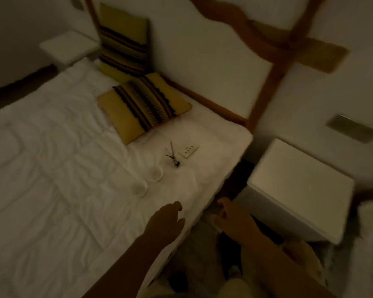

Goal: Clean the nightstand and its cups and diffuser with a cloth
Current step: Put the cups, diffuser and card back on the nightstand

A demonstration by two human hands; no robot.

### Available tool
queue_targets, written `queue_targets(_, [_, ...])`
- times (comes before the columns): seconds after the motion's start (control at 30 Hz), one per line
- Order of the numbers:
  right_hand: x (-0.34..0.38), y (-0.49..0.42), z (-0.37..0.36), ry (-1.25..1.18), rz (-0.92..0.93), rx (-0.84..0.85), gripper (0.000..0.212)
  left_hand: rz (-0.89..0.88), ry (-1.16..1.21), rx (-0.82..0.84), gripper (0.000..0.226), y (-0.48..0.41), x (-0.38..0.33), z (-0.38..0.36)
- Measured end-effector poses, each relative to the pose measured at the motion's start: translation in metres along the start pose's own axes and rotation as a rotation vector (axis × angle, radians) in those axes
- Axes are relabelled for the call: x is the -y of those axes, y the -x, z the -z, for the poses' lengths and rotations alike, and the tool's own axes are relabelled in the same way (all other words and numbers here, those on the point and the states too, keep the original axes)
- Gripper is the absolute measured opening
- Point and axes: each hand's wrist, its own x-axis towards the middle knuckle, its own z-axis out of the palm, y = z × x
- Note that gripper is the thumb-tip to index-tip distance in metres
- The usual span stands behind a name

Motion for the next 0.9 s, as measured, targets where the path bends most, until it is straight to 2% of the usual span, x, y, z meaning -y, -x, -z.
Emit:
queue_targets(0.1, [0.021, -0.068, 0.004, 0.051, 0.153, 0.069, 0.059, 0.186, 0.062, -0.085, 0.040, -0.025, 0.014, 0.004])
queue_targets(0.27, [0.062, -0.152, -0.016, 0.187, 0.382, 0.243, 0.076, 0.510, 0.213, -0.202, 0.055, -0.041, 0.044, -0.007])
queue_targets(0.4, [0.083, -0.208, -0.053, 0.246, 0.439, 0.281, 0.084, 0.670, 0.322, -0.298, 0.066, -0.066, 0.076, -0.024])
queue_targets(0.53, [0.094, -0.272, -0.103, 0.371, 0.539, 0.187, 0.095, 0.706, 0.366, -0.393, 0.088, -0.112, 0.130, -0.052])
queue_targets(0.7, [0.089, -0.334, -0.154, 0.445, 0.501, 0.090, 0.111, 0.679, 0.360, -0.478, 0.112, -0.170, 0.189, -0.079])
queue_targets(0.9, [0.087, -0.371, -0.202, 0.406, 0.555, 0.058, 0.116, 0.662, 0.311, -0.465, 0.118, -0.216, 0.233, -0.109])
